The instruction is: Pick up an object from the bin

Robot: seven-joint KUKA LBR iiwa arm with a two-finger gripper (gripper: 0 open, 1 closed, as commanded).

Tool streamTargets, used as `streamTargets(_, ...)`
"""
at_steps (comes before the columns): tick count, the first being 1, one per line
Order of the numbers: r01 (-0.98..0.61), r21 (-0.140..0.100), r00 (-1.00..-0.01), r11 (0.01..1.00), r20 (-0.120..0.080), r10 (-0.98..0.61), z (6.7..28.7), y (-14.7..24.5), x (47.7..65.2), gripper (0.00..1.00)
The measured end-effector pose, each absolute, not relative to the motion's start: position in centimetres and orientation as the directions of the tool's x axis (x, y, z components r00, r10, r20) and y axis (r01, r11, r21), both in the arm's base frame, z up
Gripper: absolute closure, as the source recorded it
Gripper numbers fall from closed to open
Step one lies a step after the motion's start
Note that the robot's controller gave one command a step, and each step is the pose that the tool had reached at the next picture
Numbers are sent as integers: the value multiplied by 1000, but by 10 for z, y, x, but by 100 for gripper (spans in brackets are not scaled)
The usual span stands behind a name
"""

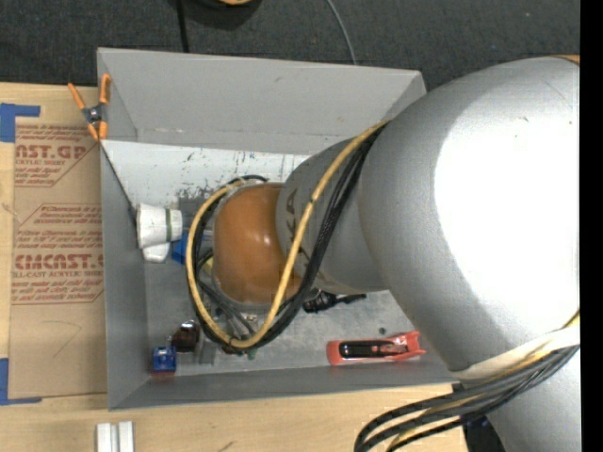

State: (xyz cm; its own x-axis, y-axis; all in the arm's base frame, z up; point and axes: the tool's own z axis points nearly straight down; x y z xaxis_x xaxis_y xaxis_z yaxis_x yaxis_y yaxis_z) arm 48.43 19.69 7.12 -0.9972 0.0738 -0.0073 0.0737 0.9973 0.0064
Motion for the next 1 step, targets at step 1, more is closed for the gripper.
streamTargets(1,74,5,-997,997,-4,74,75,196,483,100)
